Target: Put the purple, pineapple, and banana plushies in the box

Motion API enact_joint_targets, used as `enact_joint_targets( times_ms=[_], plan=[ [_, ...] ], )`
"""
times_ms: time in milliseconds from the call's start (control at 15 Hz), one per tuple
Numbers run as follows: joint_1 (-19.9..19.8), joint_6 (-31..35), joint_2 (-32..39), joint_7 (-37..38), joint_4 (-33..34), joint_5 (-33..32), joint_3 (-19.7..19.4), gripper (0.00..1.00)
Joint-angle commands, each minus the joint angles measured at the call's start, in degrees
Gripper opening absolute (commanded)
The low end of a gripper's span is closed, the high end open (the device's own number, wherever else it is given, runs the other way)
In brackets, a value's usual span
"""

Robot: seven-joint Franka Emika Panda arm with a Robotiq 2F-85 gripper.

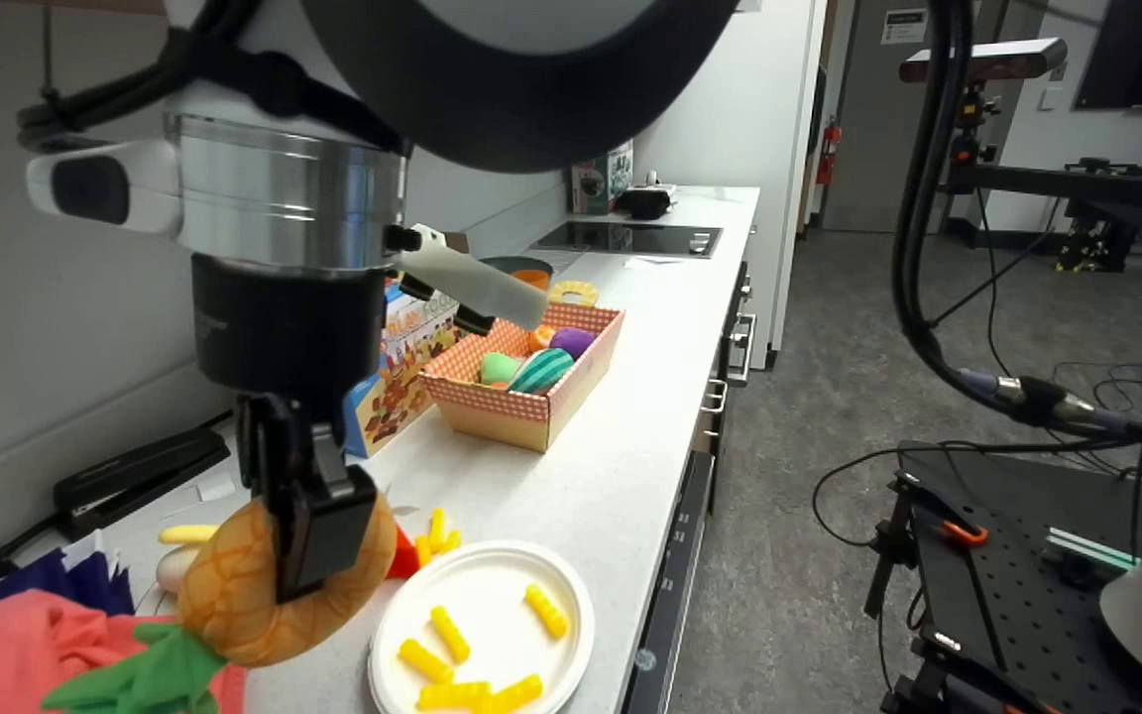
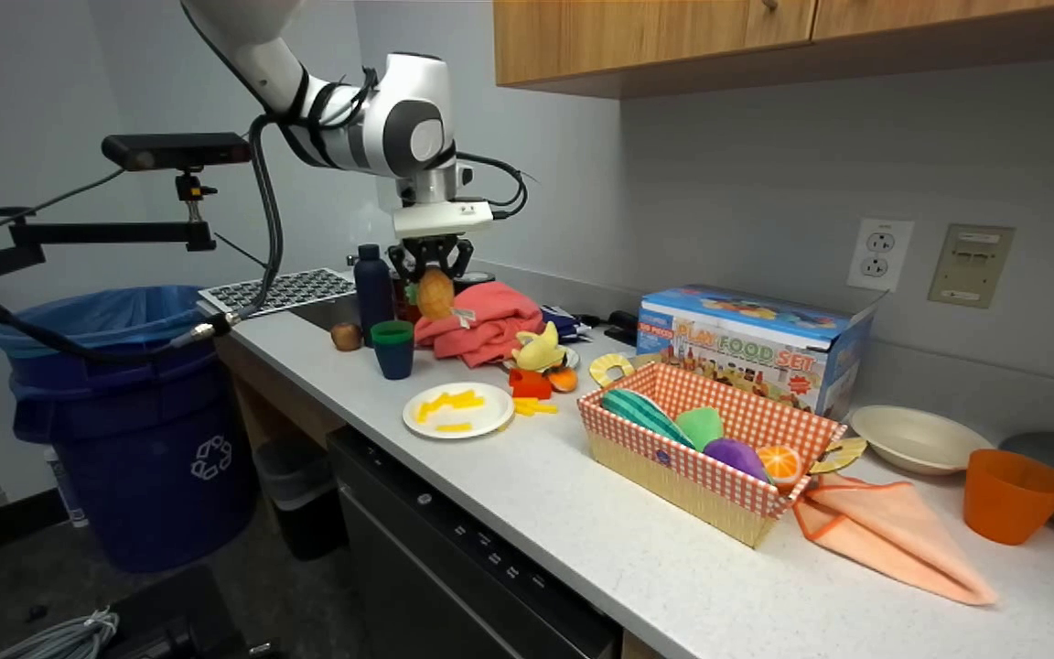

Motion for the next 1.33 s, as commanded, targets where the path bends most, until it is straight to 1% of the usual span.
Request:
enact_joint_targets(
  times_ms=[0,133,200,467,667,933,1267],
  plan=[
    [1.31,-0.15,-0.05,-0.27,0.06,0.57,-1.37,0.22],
    [1.31,-0.14,-0.06,-0.28,-0.09,0.57,-1.37,0.22],
    [1.3,-0.14,-0.06,-0.28,-0.09,0.58,-1.37,0.06],
    [1.63,-0.93,-3.85,6.64,-3.4,-6.1,-6.23,0.06],
    [0.87,-2.44,-6.89,12.36,-6.16,-11.29,-10.2,0.06],
    [-0.33,-5.64,-11.69,18.09,-10.24,-15.38,-14.36,0.06],
    [-2.1,-5.46,-15.93,27.61,-14.0,-20.11,-18.54,0.06]
  ],
)
